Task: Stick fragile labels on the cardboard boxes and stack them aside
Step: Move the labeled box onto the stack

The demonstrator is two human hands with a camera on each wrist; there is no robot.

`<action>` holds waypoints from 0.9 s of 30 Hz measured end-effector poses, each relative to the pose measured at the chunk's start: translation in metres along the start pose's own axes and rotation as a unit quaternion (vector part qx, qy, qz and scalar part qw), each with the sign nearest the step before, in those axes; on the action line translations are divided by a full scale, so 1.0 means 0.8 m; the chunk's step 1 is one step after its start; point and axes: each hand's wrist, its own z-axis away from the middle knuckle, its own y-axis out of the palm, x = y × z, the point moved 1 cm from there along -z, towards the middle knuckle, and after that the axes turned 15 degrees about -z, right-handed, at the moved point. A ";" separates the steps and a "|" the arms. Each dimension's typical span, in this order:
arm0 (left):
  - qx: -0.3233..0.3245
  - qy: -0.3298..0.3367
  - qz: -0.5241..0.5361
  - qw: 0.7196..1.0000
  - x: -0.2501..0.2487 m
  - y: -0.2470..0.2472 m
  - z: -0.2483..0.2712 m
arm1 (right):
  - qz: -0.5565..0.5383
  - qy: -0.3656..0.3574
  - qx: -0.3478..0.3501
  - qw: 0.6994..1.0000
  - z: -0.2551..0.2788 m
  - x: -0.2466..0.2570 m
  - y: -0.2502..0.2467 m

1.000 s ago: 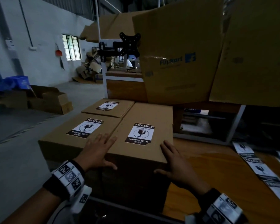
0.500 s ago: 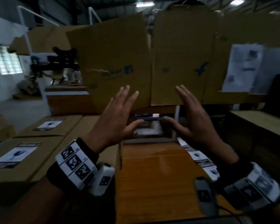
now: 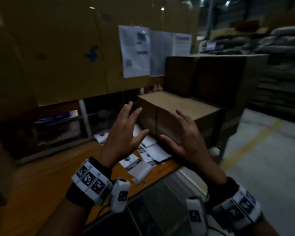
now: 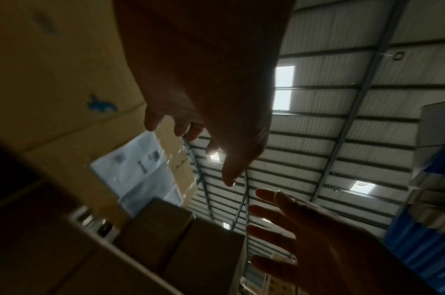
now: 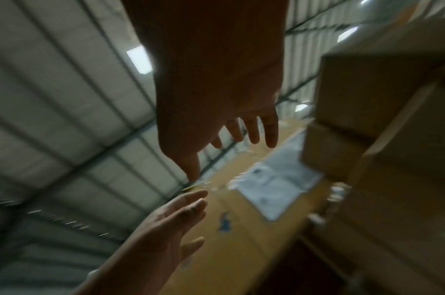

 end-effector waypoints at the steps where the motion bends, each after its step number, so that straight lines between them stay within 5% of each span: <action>1: 0.022 -0.004 0.020 1.000 -0.018 0.028 -0.006 | 0.005 0.029 -0.003 1.000 0.009 -0.024 -0.012; 7: 0.141 0.013 0.060 0.988 -0.086 0.152 -0.054 | 0.058 0.159 -0.005 0.986 0.032 -0.150 -0.066; 11: 0.156 0.057 0.056 0.985 -0.103 0.192 -0.142 | 0.085 0.185 -0.019 0.979 0.001 -0.212 -0.111; 16: 0.112 0.137 0.022 0.984 -0.129 0.215 -0.319 | 0.156 0.133 -0.089 0.975 -0.119 -0.271 -0.202; 21: 0.065 0.177 0.046 0.981 -0.166 0.216 -0.525 | 0.196 0.045 -0.241 0.949 -0.279 -0.297 -0.307; 27: 0.077 0.123 0.013 0.989 -0.205 0.241 -0.702 | 0.215 0.216 -0.294 0.906 -0.424 -0.382 -0.384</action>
